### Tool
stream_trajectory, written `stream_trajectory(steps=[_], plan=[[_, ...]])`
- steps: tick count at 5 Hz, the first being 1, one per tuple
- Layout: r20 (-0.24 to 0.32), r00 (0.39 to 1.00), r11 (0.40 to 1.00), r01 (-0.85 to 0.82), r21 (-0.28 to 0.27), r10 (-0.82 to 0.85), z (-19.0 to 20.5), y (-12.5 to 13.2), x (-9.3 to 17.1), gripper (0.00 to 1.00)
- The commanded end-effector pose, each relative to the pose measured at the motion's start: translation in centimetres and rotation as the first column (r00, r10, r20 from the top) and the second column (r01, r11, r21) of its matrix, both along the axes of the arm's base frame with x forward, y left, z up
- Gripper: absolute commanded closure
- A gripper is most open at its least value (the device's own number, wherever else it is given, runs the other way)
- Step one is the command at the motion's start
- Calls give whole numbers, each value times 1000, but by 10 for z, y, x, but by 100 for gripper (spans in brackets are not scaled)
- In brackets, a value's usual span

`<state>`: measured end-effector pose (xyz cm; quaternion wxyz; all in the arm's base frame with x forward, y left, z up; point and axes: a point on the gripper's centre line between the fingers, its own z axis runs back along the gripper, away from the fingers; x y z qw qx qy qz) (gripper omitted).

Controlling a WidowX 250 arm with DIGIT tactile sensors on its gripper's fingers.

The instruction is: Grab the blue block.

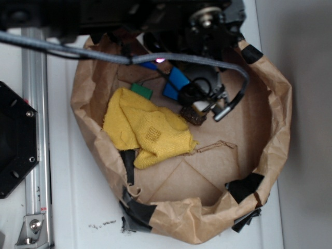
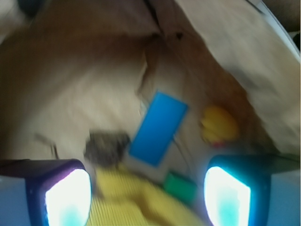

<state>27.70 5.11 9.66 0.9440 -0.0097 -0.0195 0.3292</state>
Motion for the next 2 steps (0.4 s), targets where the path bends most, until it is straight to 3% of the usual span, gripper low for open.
stream_trajectory(steps=[1, 2], plan=[[11, 954, 954, -300, -11, 300, -30, -4, 4, 0], [92, 904, 907, -421, 8, 418, -35, 10, -23, 0]])
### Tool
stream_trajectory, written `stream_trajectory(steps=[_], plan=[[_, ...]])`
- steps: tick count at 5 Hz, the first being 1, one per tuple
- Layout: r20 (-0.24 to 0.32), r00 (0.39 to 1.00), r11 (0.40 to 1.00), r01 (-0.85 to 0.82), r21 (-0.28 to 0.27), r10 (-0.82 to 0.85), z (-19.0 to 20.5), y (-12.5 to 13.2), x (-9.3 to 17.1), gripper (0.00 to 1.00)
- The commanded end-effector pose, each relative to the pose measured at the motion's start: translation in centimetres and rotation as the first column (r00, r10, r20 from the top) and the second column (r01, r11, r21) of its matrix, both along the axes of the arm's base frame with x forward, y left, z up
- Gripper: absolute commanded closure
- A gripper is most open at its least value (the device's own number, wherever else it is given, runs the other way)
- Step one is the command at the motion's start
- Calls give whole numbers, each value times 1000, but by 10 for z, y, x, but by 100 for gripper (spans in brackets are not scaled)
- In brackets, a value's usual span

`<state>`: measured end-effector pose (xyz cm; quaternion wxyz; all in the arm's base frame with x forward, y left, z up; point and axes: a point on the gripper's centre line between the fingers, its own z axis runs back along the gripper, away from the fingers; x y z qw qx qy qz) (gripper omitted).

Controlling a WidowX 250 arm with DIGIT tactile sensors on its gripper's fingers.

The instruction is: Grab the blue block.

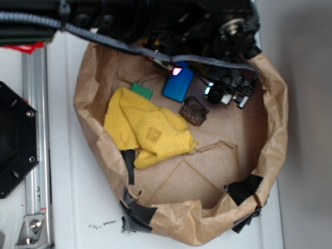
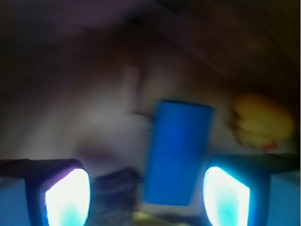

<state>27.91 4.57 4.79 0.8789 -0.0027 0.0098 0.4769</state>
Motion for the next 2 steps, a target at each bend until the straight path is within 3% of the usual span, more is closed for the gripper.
stream_trajectory(steps=[1, 2], plan=[[154, 980, 989, -136, 59, 125, 7, 30, -29, 0], [155, 983, 992, -107, 62, 96, 1, 33, -20, 0]])
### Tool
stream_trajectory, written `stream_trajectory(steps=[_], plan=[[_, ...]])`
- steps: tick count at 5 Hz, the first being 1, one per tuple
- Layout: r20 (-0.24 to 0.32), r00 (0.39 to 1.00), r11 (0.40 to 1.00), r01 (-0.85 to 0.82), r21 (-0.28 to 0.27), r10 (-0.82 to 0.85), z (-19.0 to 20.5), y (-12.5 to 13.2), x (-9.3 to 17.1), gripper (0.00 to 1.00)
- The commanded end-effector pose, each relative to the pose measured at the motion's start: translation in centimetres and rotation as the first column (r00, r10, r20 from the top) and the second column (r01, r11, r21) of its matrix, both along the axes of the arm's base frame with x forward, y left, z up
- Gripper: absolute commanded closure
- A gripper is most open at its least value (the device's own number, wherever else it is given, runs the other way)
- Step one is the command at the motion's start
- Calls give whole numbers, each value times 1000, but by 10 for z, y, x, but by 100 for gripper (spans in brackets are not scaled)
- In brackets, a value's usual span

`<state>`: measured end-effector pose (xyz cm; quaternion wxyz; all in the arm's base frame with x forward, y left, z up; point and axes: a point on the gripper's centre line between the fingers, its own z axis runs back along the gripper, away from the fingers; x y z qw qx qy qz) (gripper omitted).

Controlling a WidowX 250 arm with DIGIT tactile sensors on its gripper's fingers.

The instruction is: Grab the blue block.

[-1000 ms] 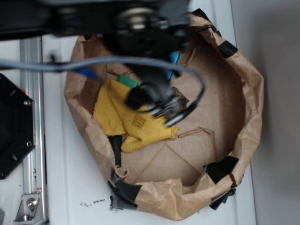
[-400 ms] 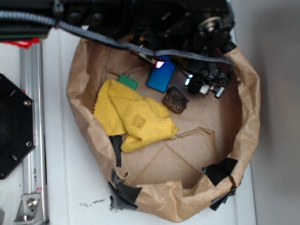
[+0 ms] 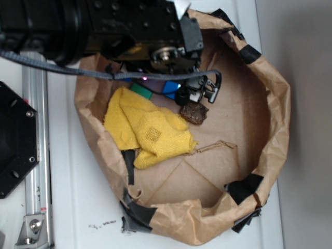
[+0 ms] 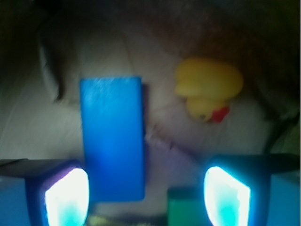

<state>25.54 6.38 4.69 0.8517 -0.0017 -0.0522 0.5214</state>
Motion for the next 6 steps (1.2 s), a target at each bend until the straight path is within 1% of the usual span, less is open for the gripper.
stream_trajectory(steps=[1, 2, 3, 4, 5, 6], plan=[[36, 999, 1000, 24, -5, -23, 1, 10, 19, 0], [8, 999, 999, 46, 17, -46, -5, 6, 24, 0], [-14, 996, 996, 89, 16, -89, -22, 1, 23, 0], [-54, 989, 990, 140, 9, -139, -37, -18, 26, 0], [-114, 969, 976, 215, -30, -217, -52, -26, 31, 0], [-98, 973, 978, 203, -50, -207, -58, -27, 26, 100]])
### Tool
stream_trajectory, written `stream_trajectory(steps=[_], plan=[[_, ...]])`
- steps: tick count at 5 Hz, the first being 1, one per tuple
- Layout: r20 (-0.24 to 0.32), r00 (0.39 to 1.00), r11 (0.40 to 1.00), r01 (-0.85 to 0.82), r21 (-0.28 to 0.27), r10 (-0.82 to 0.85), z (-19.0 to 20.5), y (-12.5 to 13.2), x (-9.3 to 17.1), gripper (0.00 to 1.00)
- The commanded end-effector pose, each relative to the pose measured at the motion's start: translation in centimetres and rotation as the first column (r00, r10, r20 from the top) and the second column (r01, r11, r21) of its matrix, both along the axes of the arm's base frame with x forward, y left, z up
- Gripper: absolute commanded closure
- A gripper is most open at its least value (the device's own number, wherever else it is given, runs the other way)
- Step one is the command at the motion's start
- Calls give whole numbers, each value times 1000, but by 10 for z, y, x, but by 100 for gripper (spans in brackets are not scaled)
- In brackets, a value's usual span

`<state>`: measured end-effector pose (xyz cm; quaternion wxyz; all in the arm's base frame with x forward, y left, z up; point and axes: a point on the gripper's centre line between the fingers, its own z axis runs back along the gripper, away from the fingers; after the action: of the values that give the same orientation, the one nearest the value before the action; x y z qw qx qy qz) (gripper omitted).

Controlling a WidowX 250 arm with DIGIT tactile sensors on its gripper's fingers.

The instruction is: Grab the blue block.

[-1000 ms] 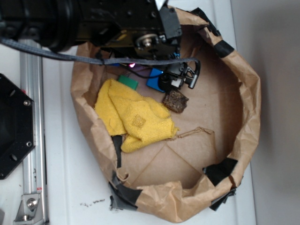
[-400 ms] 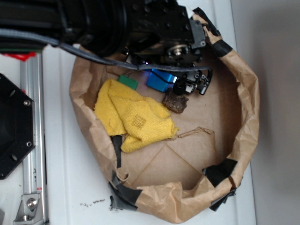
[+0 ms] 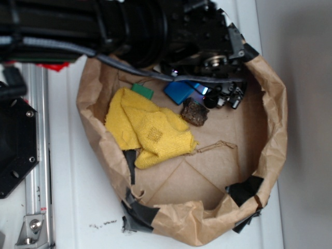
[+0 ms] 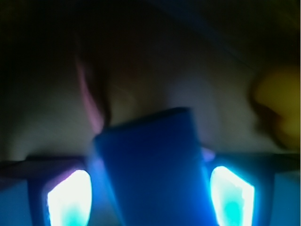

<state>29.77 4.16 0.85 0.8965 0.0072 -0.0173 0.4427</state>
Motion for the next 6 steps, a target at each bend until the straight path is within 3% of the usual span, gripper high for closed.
stream_trajectory(steps=[1, 2, 3, 4, 5, 6], plan=[[-18, 999, 999, 27, -31, -27, -14, -4, -20, 100], [-4, 999, 999, 41, -36, -41, -5, -1, -22, 100], [-25, 976, 976, 217, 36, -216, 19, -1, -17, 100], [87, 889, 892, 439, 111, -449, 68, -8, -18, 100], [184, 735, 757, 626, 184, -653, 118, -21, -12, 100], [56, 551, 547, 802, 241, -833, 147, -39, -4, 100]])
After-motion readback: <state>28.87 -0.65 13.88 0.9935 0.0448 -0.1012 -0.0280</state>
